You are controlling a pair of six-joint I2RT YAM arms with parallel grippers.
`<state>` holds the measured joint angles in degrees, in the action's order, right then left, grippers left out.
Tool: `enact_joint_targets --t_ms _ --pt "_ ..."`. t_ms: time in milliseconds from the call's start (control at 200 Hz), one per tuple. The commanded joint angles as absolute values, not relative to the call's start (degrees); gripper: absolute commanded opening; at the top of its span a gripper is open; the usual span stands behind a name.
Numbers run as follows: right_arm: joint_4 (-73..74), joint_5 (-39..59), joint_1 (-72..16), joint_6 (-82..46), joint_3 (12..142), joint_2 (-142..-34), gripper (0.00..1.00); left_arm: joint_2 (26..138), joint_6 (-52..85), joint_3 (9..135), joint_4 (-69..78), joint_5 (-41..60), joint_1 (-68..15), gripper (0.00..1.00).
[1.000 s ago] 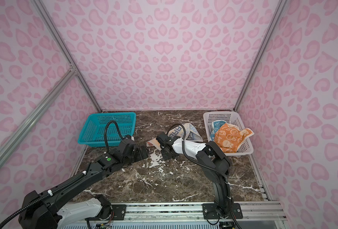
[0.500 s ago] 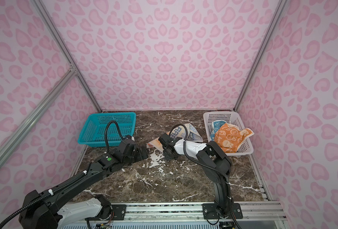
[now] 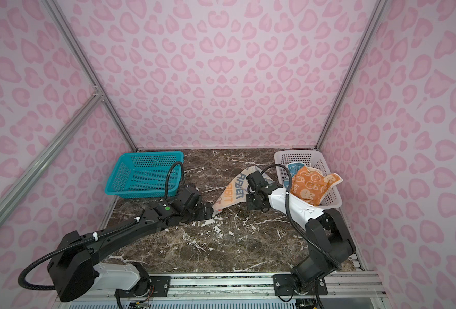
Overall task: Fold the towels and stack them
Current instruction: 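Grasp the towel's near corner with the left gripper while the right grips the other corner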
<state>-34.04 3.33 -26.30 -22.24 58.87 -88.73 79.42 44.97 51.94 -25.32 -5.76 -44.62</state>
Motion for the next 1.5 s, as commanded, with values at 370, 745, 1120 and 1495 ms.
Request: enact_joint_targets --t_ms 370,745,1120,1495 --pt "-32.1 7.3 -21.0 -21.7 50.9 -88.5 0.0 92.6 41.6 59.9 -24.0 -2.4 -51.1 0.91" --pt "-31.5 8.2 -20.8 -21.6 50.6 -87.6 0.0 103.2 36.2 68.0 -29.7 -5.4 -51.7 0.65" --pt "-30.7 8.5 -20.5 -21.6 50.3 -87.8 0.0 108.2 36.4 69.6 -30.7 -3.3 -52.0 0.55" --pt "-29.8 9.4 -20.5 -21.8 49.7 -87.5 0.0 110.5 37.2 70.2 -29.7 -4.6 -52.3 0.5"
